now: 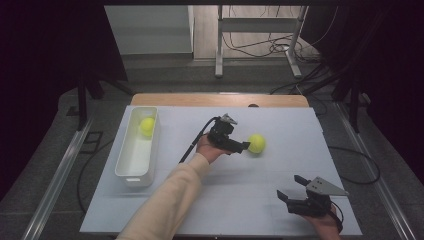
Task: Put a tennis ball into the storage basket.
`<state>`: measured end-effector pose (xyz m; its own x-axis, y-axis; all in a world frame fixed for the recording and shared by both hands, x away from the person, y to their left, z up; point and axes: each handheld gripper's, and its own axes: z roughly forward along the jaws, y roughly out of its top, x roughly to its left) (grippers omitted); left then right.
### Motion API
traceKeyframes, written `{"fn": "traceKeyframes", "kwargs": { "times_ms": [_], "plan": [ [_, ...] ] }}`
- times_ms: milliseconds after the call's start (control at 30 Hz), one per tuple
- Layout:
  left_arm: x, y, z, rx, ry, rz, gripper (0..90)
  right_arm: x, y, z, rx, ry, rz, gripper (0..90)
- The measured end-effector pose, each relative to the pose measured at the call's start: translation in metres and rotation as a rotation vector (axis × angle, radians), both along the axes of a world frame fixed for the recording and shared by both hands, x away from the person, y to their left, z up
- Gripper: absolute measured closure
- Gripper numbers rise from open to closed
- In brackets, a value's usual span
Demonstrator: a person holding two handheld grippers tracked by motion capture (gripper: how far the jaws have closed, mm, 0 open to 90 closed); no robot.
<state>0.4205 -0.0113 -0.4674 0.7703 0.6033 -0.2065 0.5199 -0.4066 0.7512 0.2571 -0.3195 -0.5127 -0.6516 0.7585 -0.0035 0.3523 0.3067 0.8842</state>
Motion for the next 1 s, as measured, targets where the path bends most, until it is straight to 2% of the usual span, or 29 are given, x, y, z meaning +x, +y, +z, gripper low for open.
{"fn": "traceKeyframes", "kwargs": {
  "times_ms": [433, 1000],
  "plan": [
    [0.007, -0.012, -0.007, -0.001, 0.015, 0.003, 10.4, 0.000, 0.000, 0.000, -0.002, 0.002, 0.004, 14.3],
    [0.016, -0.025, -0.014, 0.023, 0.022, 0.001, 10.4, -0.002, -0.001, 0.000, -0.001, 0.000, 0.002, 14.3]
  ]
}}
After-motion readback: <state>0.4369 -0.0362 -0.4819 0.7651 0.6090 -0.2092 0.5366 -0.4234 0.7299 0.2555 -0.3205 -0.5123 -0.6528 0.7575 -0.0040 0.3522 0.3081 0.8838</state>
